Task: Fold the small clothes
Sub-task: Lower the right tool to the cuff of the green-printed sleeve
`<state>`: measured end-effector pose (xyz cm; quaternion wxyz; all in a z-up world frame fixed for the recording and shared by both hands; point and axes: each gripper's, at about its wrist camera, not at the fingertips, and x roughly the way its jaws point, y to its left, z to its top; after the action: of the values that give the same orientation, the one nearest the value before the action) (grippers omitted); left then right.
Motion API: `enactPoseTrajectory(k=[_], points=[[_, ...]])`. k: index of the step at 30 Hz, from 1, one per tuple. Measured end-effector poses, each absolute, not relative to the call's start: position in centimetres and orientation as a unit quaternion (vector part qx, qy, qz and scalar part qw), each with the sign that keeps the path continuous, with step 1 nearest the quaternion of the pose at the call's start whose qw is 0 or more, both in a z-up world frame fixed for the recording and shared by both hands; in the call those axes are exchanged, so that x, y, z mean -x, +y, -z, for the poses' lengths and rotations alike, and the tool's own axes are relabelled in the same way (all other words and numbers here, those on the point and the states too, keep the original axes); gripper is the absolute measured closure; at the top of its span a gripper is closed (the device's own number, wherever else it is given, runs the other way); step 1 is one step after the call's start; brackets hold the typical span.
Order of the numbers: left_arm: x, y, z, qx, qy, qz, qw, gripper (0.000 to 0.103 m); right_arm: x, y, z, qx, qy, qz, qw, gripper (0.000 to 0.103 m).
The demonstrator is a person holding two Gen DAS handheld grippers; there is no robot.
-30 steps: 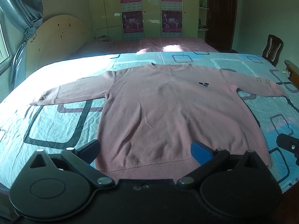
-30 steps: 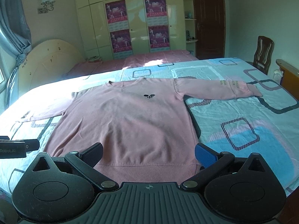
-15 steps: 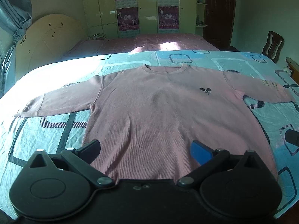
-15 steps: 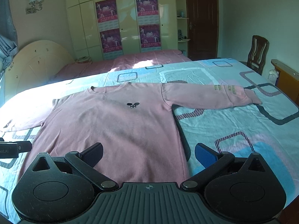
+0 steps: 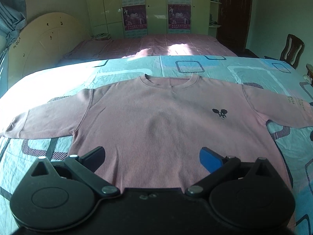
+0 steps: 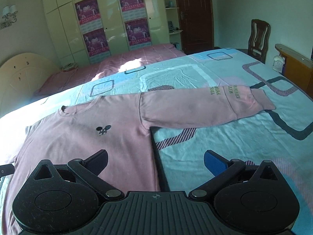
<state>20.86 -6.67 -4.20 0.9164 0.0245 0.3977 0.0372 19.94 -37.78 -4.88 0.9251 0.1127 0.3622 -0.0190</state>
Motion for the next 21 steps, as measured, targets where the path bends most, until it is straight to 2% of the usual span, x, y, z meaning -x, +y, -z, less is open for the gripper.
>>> enactPoseTrajectory(k=[21], points=[[-32.6, -12.3, 8.9, -0.040, 0.423, -0.046, 0.904, 0.001, -30.6, -52.8, 12.3, -0.173, 0.392, 0.166, 0.888, 0.000]])
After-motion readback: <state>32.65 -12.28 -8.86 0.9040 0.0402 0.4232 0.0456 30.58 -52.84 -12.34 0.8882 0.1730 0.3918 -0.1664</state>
